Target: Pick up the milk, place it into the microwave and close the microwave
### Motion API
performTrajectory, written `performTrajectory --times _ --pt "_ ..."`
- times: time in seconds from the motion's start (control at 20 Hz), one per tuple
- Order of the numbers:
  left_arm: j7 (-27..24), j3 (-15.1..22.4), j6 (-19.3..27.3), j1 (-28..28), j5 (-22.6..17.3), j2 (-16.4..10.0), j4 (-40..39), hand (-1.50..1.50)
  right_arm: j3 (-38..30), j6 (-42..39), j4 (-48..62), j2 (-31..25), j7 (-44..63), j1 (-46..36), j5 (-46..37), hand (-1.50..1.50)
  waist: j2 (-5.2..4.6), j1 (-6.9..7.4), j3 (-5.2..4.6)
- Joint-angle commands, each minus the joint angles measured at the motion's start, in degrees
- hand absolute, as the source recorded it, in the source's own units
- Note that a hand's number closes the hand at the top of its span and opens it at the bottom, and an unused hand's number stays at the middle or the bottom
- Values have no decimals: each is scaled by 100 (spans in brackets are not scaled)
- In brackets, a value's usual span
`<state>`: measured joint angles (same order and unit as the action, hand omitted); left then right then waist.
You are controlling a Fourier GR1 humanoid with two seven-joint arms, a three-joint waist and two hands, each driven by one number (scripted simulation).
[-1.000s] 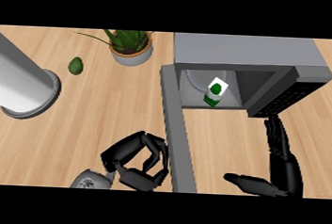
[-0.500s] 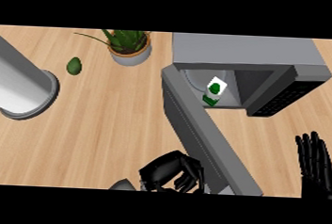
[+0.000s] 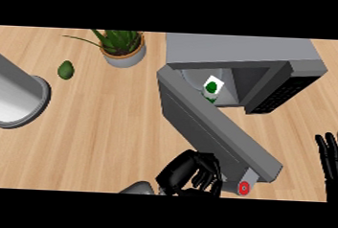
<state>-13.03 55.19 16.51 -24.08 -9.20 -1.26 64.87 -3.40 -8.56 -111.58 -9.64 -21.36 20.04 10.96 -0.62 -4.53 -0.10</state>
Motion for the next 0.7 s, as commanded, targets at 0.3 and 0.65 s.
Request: performTrajectory --times 0.3,0.65 --pt "-289 212 1088 -1149 -1306 122 -111 150 195 -858 -814 -623 486 4 560 -150 -71 -470 -21" --pt "-375 85 1557 -1713 -2056 124 -501 150 218 -1024 -1217 -769 795 -59 994 -150 -119 -741 -14"
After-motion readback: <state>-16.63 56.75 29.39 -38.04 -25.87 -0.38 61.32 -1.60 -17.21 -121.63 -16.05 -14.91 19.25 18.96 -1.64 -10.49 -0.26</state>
